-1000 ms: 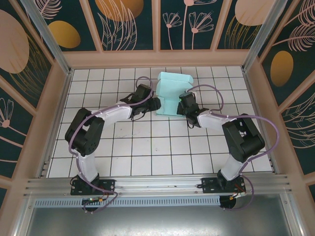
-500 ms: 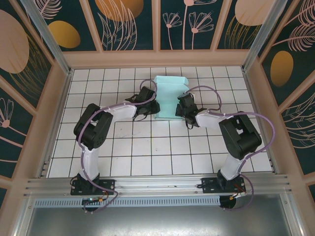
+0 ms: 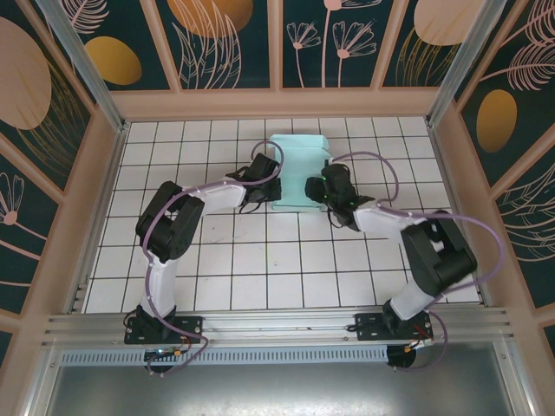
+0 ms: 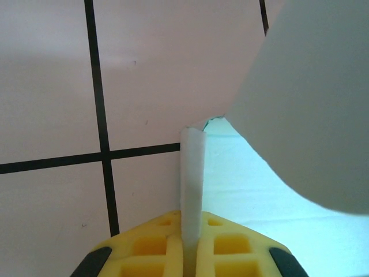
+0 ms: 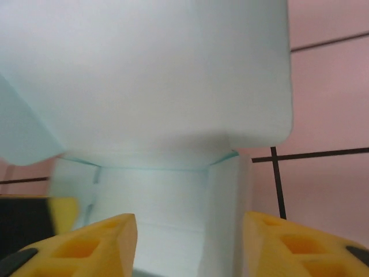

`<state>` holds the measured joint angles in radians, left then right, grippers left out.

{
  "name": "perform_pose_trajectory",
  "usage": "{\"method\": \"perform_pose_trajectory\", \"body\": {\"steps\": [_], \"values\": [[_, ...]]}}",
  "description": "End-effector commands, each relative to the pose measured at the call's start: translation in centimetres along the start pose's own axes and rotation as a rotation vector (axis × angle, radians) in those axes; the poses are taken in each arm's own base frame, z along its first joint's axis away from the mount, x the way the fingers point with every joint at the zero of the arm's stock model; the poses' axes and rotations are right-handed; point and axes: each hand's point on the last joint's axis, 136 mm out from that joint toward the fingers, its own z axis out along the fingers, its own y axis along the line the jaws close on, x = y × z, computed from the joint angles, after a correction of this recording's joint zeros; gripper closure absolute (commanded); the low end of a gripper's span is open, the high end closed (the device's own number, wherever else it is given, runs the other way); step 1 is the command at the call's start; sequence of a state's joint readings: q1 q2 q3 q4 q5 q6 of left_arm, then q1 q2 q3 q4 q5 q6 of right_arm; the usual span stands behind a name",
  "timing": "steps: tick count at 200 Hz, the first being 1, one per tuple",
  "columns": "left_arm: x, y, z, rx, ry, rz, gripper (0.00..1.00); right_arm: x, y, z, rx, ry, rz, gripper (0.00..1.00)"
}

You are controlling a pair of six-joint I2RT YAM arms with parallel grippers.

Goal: Fold the paper box

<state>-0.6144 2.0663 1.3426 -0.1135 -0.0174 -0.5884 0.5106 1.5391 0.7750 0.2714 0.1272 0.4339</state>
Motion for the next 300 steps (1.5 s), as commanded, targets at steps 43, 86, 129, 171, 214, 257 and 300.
{"method": "perform_pose_trajectory", "body": {"steps": [43, 86, 129, 171, 214, 257, 300], "values": [[-2.2, -1.9, -5.4, 0.190, -0.240, 0.056, 1.00, -5.6, -5.1, -6.6, -0.096, -0.241, 0.217, 0.40], [-5.0, -6.5, -12.8, 0.482, -0.458, 0.096, 1.00, -5.3, -7.1, -7.5, -0.140, -0.236, 0.273, 0.41], [-5.3, -9.6, -16.1, 0.697, -0.497, 0.115, 1.00, -4.5, -1.2, -7.6, -0.467, -0.154, 0.182, 0.47], [-5.3, -10.2, -16.0, 0.729, -0.486, 0.110, 1.00, -4.1, 4.2, -9.2, -0.713, -0.136, 0.064, 0.48], [-5.3, -10.6, -16.2, 0.756, -0.484, 0.112, 1.00, -3.2, 7.6, -9.5, -0.842, -0.107, -0.006, 0.48], [-5.4, -10.0, -15.4, 0.717, -0.479, 0.093, 1.00, -2.6, 10.8, -9.6, -0.947, -0.092, -0.054, 0.48], [-5.6, -9.3, -15.0, 0.680, -0.489, 0.073, 1.00, -1.9, 13.5, -9.5, -1.039, -0.076, -0.043, 0.49]]}}
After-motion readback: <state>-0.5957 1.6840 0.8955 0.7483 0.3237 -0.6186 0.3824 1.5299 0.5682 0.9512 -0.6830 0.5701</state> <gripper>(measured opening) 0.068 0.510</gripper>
